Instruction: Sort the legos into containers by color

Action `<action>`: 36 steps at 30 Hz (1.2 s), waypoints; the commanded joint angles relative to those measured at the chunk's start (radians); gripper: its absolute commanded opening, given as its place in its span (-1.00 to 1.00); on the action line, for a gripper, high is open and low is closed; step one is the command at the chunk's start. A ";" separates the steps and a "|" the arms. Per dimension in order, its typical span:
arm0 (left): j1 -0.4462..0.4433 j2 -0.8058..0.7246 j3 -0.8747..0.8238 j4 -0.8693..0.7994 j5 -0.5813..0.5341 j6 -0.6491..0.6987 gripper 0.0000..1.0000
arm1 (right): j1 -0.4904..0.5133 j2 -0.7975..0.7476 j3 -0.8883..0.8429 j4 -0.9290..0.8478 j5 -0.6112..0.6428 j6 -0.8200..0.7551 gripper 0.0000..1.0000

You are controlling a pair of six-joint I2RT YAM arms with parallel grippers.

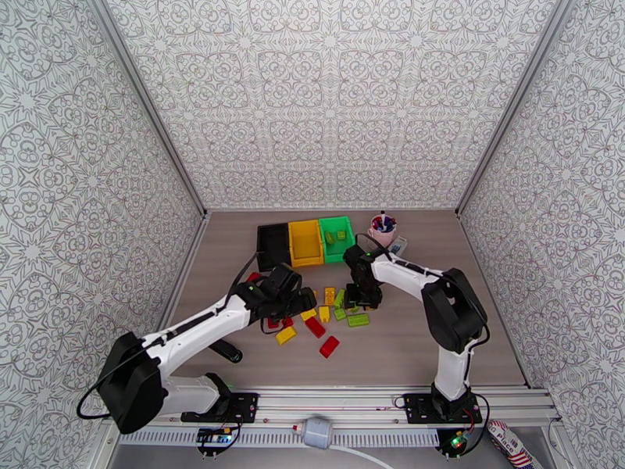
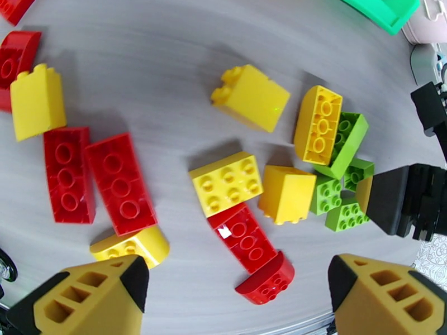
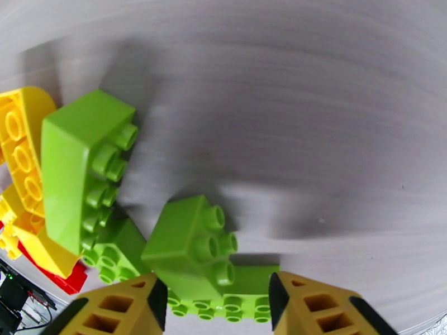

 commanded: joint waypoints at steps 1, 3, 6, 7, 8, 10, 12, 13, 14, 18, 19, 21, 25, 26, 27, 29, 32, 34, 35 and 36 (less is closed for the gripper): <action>-0.010 -0.036 -0.028 -0.002 -0.023 -0.029 0.81 | 0.014 0.032 0.039 -0.017 0.019 -0.022 0.07; -0.009 -0.043 -0.036 -0.001 -0.023 -0.032 0.81 | 0.016 0.044 0.047 -0.017 0.019 -0.021 0.07; -0.010 -0.043 -0.041 0.004 -0.021 -0.034 0.81 | 0.016 0.065 0.065 -0.021 0.027 -0.027 0.05; -0.010 -0.042 -0.041 0.005 -0.016 -0.035 0.81 | 0.016 0.073 0.072 -0.023 0.031 -0.028 0.03; -0.010 -0.039 -0.041 0.010 -0.013 -0.033 0.81 | 0.016 0.079 0.077 -0.023 0.033 -0.029 0.02; -0.010 -0.032 -0.039 0.017 -0.005 -0.029 0.82 | 0.016 0.094 0.087 -0.026 0.036 -0.030 0.00; -0.010 -0.024 -0.037 0.029 0.007 -0.022 0.87 | 0.016 0.103 0.093 -0.023 0.039 -0.029 -0.04; -0.010 -0.019 -0.035 0.037 0.016 -0.018 0.89 | 0.016 0.108 0.096 -0.023 0.039 -0.028 -0.04; -0.010 -0.015 -0.035 0.046 0.023 -0.013 0.90 | 0.016 0.110 0.096 -0.023 0.038 -0.027 -0.05; -0.011 0.009 -0.029 0.080 0.060 0.003 0.96 | 0.016 0.118 0.103 -0.022 0.040 -0.026 -0.13; -0.012 0.015 -0.025 0.087 0.065 0.006 0.97 | 0.015 0.117 0.105 -0.023 0.044 -0.024 -0.18; -0.011 0.026 -0.017 0.091 0.072 0.015 0.99 | 0.014 0.114 0.108 -0.023 0.050 -0.024 -0.28; -0.010 0.057 0.032 0.077 0.083 0.050 0.99 | 0.010 0.101 0.106 -0.021 0.060 -0.017 -0.52; -0.008 0.063 0.043 0.073 0.084 0.058 0.99 | 0.007 0.098 0.105 -0.020 0.061 -0.013 -0.55; -0.009 0.068 0.057 0.073 0.087 0.068 0.99 | 0.004 0.094 0.105 -0.022 0.059 -0.011 -0.58; -0.008 0.076 0.073 0.085 0.095 0.085 0.99 | -0.003 0.082 0.106 -0.023 0.054 -0.005 -0.61; -0.004 0.087 0.092 0.112 0.112 0.113 0.99 | -0.014 0.066 0.119 -0.027 0.044 0.003 -0.65; 0.002 0.090 0.099 0.144 0.126 0.132 0.99 | -0.023 0.057 0.139 -0.034 0.034 0.010 -0.67; 0.003 0.090 0.101 0.163 0.132 0.140 0.99 | -0.027 0.054 0.149 -0.035 0.029 0.014 -0.68; 0.006 0.090 0.104 0.185 0.136 0.148 0.99 | -0.031 0.051 0.160 -0.038 0.021 0.018 -0.68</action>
